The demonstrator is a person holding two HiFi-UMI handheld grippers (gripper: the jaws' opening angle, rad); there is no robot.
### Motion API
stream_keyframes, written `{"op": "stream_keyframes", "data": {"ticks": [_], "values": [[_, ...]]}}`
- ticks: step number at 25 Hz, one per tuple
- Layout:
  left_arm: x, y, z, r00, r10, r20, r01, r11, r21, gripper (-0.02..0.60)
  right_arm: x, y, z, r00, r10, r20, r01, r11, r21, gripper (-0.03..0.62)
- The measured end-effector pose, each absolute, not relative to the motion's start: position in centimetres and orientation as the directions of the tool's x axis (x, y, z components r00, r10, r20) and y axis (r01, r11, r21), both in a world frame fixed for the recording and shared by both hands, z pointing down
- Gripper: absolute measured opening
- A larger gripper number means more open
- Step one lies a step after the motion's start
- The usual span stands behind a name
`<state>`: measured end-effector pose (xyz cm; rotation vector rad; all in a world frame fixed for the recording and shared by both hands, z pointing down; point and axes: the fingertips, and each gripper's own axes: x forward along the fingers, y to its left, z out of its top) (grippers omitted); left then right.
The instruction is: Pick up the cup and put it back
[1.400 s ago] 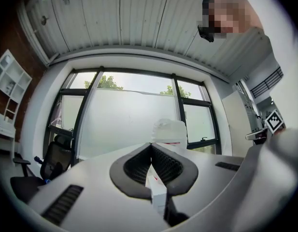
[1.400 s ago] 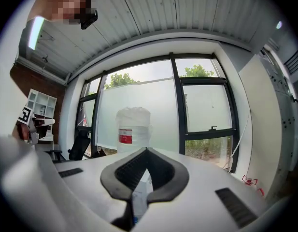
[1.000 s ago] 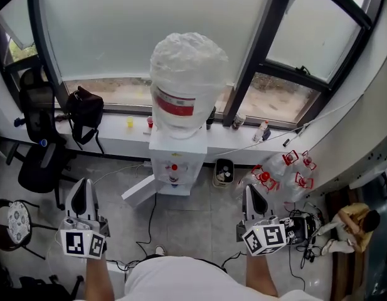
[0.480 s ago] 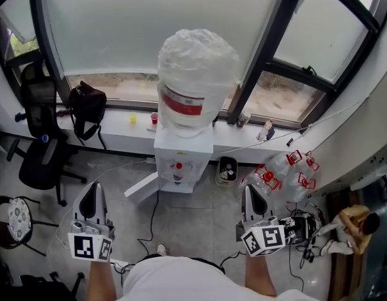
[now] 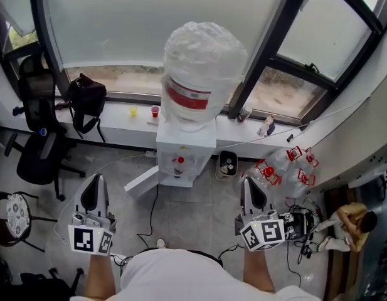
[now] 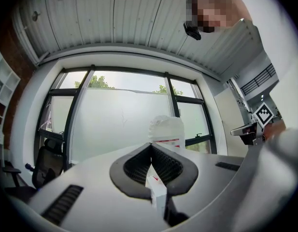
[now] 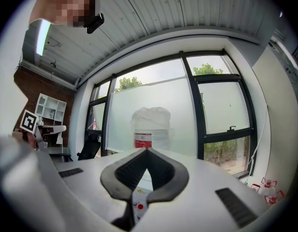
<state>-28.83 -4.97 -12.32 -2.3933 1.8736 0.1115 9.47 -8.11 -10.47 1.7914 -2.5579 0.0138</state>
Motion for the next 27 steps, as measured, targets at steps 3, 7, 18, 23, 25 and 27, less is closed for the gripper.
{"op": "stream_keyframes", "data": {"ticks": [3,7,18,23,25,27], "values": [[-29.0,-5.3,-12.0,0.249,-0.961,-0.117,-0.969,-0.247,-0.030,0.024,9.0,-8.3,-10.5,-0.332,-0.943,0.014,-0.942,0.333,0.038,0.020],[-29.1,-5.7,-11.6,0.259,-0.959,-0.114,-0.966,-0.257,-0.027,0.024,8.4,-8.3,-9.9,-0.317,-0.948,0.024,-0.947,0.318,0.052,0.020],[-29.2,-6.5,-10.7,0.279,-0.956,-0.093,-0.960,-0.279,-0.018,0.024,7.0,-8.6,-9.7,-0.308,-0.951,0.034,-0.941,0.310,0.135,0.020],[-29.0,-6.5,-10.0,0.284,-0.955,-0.081,-0.959,-0.285,-0.003,0.025,6.3,-8.3,-9.8,-0.329,-0.944,0.036,-0.933,0.331,0.142,0.020],[-28.9,-6.5,-9.5,0.285,-0.956,-0.068,-0.958,-0.286,0.005,0.025,6.1,-8.1,-9.8,-0.337,-0.941,0.037,-0.930,0.338,0.146,0.020],[-28.7,-6.6,-9.2,0.285,-0.956,-0.061,-0.958,-0.287,0.011,0.024,6.1,-7.9,-9.8,-0.341,-0.939,0.039,-0.927,0.343,0.150,0.020]]}}
